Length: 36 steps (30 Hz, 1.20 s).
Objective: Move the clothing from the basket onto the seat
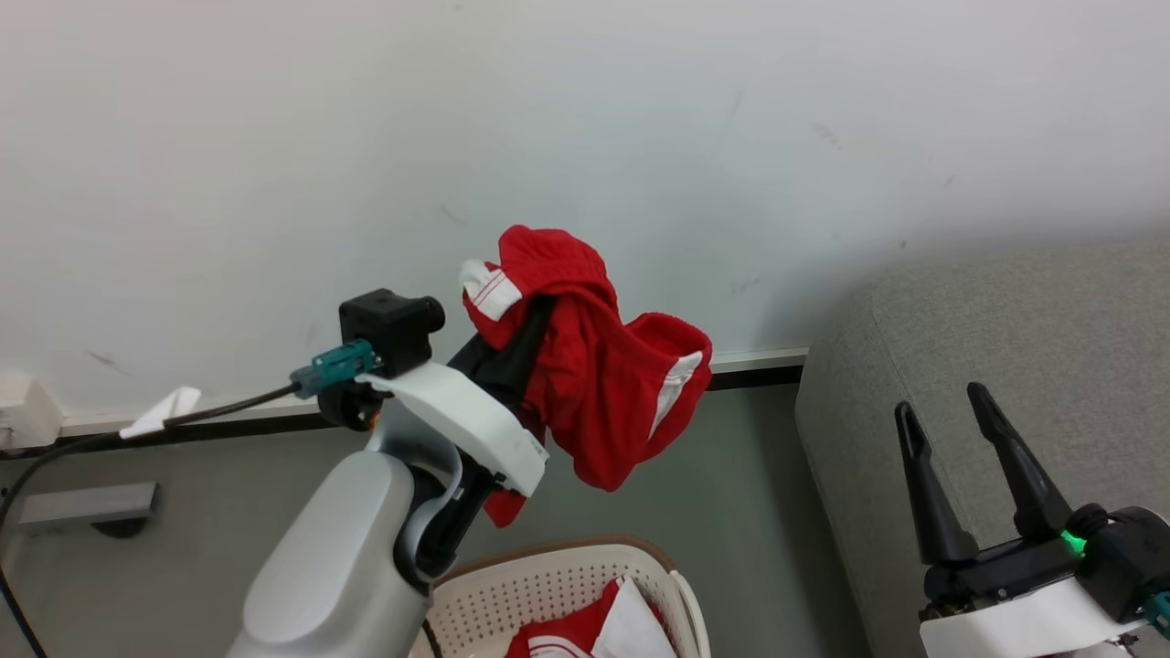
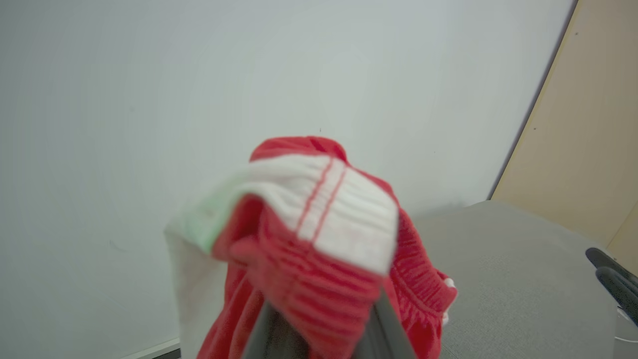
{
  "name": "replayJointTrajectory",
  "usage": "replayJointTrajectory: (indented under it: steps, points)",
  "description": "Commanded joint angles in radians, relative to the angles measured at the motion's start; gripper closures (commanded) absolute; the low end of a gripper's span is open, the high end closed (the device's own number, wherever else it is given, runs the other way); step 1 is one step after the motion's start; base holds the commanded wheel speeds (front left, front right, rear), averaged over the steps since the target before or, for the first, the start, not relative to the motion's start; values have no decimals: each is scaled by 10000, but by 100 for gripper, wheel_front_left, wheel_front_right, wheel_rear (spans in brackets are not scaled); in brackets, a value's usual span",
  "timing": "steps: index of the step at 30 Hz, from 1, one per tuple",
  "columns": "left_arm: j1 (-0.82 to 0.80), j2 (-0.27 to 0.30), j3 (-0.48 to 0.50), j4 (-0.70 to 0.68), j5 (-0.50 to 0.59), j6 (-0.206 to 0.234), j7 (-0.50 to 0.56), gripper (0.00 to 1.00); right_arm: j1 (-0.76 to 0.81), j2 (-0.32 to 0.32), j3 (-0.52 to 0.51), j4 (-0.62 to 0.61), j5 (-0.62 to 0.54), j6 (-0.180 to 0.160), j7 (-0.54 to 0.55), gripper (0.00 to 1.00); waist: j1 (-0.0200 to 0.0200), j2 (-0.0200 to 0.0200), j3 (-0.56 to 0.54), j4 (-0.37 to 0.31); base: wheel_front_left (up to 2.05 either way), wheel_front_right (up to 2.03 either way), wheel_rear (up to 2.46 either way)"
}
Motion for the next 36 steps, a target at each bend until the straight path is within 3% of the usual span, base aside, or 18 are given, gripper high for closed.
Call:
replayJointTrajectory:
  steps: [1, 10, 17, 30, 36]
  points:
    - [-121, 89, 6, -214, -56, 42, 91, 100, 190, -55, 108, 31, 60, -21, 6, 0, 1, -1, 5, 18, 0, 0, 0]
    - [-362, -41, -175, -775, -21, 249, 408, 100, 191, -303, 865, 18, 362, -21, 6, 0, 1, -1, 137, 104, 0, 0, 0]
    - [-496, -142, -362, -572, -122, 182, 442, 100, -256, -670, 2329, 220, 698, -23, 6, 0, 1, -1, 165, 223, 0, 0, 0]
    - [-720, -495, -1207, -152, -333, -43, 465, 100, -2703, -926, 5033, 3745, 1989, -21, 6, 0, 1, -1, 91, 1042, 0, 0, 0]
    - [-882, -584, -1592, -11, -453, -117, 514, 100, -3958, -1044, 7137, 4421, 3292, -23, 3, 0, 1, -1, 93, 1429, 0, 0, 0]
